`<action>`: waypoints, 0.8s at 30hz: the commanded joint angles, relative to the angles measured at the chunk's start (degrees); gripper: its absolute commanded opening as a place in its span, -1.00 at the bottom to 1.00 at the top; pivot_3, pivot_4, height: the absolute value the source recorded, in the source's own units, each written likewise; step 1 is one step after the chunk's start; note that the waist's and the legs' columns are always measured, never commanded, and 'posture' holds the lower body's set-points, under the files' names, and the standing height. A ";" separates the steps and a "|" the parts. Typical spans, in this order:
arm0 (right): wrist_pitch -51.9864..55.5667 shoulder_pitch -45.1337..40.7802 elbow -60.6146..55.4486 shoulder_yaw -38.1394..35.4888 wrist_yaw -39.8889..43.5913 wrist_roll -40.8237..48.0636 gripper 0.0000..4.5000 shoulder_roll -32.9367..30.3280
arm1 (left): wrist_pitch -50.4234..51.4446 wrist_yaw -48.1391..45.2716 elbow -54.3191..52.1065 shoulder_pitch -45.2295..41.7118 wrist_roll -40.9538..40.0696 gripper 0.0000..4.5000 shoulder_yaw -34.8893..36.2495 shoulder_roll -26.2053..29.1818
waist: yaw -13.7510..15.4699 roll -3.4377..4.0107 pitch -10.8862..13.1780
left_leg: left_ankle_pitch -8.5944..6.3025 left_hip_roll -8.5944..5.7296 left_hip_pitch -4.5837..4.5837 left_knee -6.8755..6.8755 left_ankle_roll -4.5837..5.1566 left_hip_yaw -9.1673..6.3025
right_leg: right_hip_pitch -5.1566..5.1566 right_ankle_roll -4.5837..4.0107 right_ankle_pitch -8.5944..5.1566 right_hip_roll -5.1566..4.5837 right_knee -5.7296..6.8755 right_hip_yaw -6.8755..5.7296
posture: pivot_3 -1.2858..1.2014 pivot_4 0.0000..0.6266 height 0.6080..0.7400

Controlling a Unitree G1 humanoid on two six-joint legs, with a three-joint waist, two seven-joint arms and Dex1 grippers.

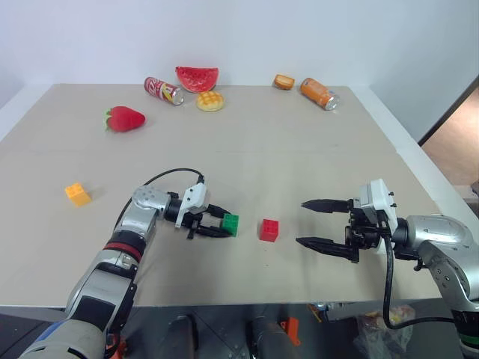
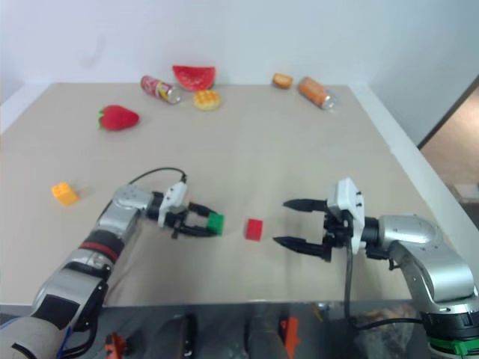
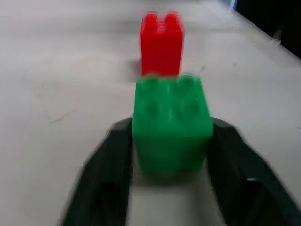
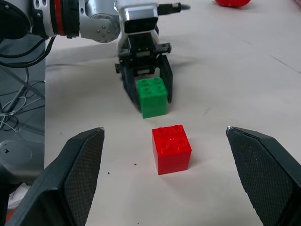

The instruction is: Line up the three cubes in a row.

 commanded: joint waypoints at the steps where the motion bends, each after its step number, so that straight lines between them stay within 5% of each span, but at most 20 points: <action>1: -0.78 -1.10 -0.27 0.08 0.06 0.17 0.92 0.30 | 0.07 1.81 -0.43 -0.74 0.27 0.71 0.80 0.00 | 0.00 0.00 0.00 | 0.00 0.00 -0.01 0.01 0.00 0.00 | 0.00 0.00 0.00 0.00 0.00 0.00 | 0.03 -0.52 1.00; 3: -0.76 -1.41 -0.14 0.26 0.08 0.16 0.92 0.37 | 0.30 2.05 -1.48 -0.30 -0.52 0.98 1.40 -0.06 | 0.01 0.00 0.00 | 0.00 0.00 -0.01 0.04 0.00 0.00 | 0.02 0.01 0.00 -0.01 0.00 0.00 | 0.03 -0.52 1.00; 9: -0.52 -2.11 -0.03 0.57 0.26 0.50 0.92 0.29 | 2.40 0.23 -8.07 3.36 -3.15 0.98 3.03 3.52 | -0.19 0.00 0.00 | -0.02 0.03 -0.01 0.04 0.01 0.00 | 0.01 0.00 0.00 0.01 0.01 0.00 | 0.03 -0.52 1.00; 17: 0.25 -3.15 -0.68 -0.53 0.55 1.77 0.92 -0.46 | 7.26 -1.36 -14.47 9.58 -6.37 0.98 7.72 15.59 | -0.43 0.01 0.00 | -0.02 0.09 -0.01 0.04 0.01 0.01 | -0.05 -0.05 -0.01 0.04 0.10 0.00 | 0.03 -0.52 1.00; 24: -3.59 -8.15 1.52 1.99 -7.74 -3.53 0.92 5.18 | 23.21 19.23 -29.25 19.41 -7.94 0.98 16.51 18.15 | -0.46 0.01 0.00 | -0.02 0.10 -0.01 0.09 0.01 0.08 | -0.06 -0.05 0.01 -0.10 0.11 -0.03 | 0.03 -0.52 1.00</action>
